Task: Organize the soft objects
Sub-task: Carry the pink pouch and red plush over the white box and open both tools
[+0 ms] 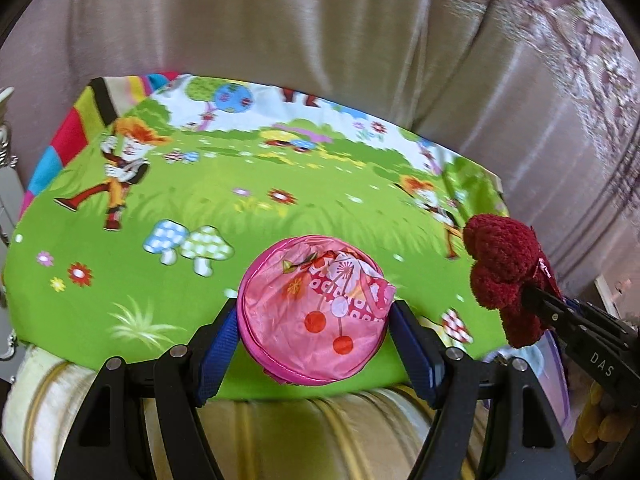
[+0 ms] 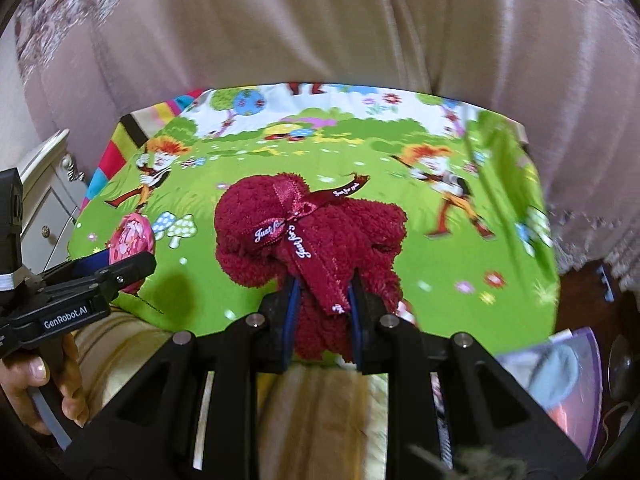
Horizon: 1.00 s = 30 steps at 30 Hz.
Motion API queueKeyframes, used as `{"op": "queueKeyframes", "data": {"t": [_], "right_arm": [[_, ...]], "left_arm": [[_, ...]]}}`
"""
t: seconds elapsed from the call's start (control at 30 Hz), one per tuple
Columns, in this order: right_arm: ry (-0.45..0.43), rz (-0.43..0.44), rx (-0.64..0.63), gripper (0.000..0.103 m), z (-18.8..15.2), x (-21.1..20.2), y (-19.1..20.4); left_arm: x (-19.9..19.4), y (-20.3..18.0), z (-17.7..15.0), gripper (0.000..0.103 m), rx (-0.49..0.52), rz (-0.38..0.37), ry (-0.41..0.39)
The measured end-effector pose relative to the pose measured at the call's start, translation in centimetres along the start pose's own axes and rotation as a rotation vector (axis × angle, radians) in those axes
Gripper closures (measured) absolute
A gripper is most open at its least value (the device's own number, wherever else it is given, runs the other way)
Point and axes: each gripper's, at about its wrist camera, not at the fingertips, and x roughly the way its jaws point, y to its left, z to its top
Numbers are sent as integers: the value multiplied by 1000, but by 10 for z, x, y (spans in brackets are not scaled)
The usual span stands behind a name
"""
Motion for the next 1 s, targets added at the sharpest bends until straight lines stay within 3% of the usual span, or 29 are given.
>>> {"op": "queueKeyframes", "data": {"t": [0.57, 1.0], "right_arm": [[8, -254, 251, 76, -99, -98, -139], [44, -315, 393, 75, -169, -112, -187]], "left_arm": [[-11, -128, -45, 29, 221, -206, 93], [-13, -214, -99, 29, 379, -362, 218]]}}
